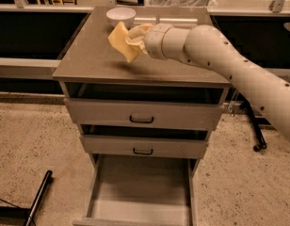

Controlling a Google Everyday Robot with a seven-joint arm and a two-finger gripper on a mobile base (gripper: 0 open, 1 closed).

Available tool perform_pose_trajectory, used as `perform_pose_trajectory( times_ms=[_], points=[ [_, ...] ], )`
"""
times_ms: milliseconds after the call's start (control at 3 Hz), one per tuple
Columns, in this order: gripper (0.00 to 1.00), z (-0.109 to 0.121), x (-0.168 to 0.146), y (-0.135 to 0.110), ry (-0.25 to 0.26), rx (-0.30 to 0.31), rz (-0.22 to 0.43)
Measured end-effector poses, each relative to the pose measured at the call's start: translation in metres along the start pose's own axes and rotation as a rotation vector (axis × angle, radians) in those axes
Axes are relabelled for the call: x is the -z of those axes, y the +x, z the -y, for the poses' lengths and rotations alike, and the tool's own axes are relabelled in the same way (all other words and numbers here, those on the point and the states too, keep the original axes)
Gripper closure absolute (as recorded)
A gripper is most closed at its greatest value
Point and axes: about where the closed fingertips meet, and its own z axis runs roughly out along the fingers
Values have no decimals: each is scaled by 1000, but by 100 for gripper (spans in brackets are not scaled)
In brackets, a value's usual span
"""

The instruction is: Pick sponge from bottom drawer and place on counter

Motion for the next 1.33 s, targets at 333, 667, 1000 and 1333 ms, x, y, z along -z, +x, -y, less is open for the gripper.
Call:
perform_pose_trajectory(
  times_ms=[333, 667, 1000, 1333],
  points=[
    [11, 5, -2, 0, 1, -2, -3],
    [0, 5, -2, 0, 1, -2, -3],
    [0, -2, 15, 13, -38, 16, -57],
    [0, -13, 59, 31, -80, 13, -158]
  ],
)
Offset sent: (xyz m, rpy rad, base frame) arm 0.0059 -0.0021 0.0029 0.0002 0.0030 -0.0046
